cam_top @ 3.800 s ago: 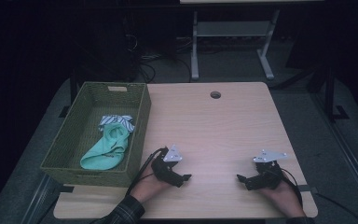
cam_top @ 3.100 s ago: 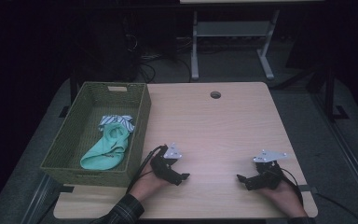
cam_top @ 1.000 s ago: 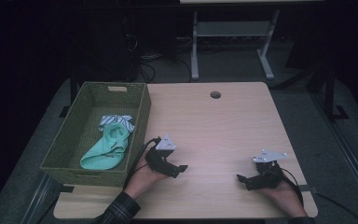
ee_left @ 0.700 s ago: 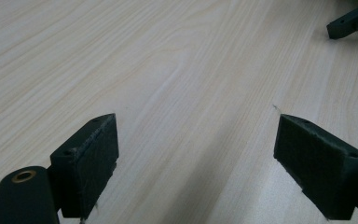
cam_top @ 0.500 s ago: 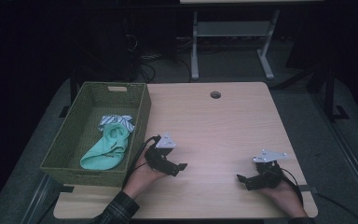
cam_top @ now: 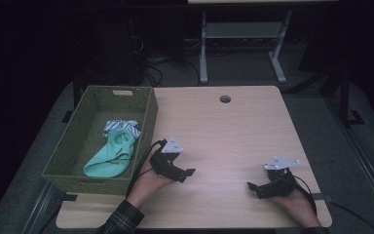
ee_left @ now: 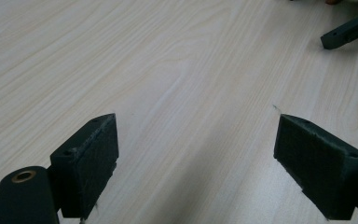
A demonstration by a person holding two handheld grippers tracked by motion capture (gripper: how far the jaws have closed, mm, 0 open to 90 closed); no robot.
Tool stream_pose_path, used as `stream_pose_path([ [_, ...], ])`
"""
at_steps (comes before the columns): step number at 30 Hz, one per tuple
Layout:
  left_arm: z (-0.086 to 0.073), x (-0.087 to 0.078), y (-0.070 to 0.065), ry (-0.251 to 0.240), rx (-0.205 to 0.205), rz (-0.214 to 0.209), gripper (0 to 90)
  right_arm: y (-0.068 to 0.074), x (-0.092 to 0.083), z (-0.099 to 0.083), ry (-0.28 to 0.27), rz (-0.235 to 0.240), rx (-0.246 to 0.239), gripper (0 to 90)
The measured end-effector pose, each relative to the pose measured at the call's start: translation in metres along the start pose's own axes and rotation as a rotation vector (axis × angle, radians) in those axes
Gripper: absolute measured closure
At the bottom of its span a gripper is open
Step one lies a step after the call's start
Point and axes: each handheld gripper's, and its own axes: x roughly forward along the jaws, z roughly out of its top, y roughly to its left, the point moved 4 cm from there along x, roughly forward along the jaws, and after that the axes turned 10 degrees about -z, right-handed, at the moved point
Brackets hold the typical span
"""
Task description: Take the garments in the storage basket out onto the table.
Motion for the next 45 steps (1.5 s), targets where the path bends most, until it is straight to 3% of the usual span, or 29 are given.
stream_pose_path([
  [24, 0.013, -0.014, -0.004, -0.036, -0.006, -0.029, 13.3, 0.0, 0.0, 0.0, 0.0, 0.0, 0.001, 1.9],
  [39, 0.022, -0.021, -0.007, -0.034, 0.014, -0.049, 13.3, 0.0, 0.0, 0.0, 0.0, 0.0, 0.001, 1.9],
  [45, 0.027, -0.027, -0.006, -0.027, 0.04, -0.062, 13.3, 0.0, 0.0, 0.0, 0.0, 0.0, 0.001, 1.9],
])
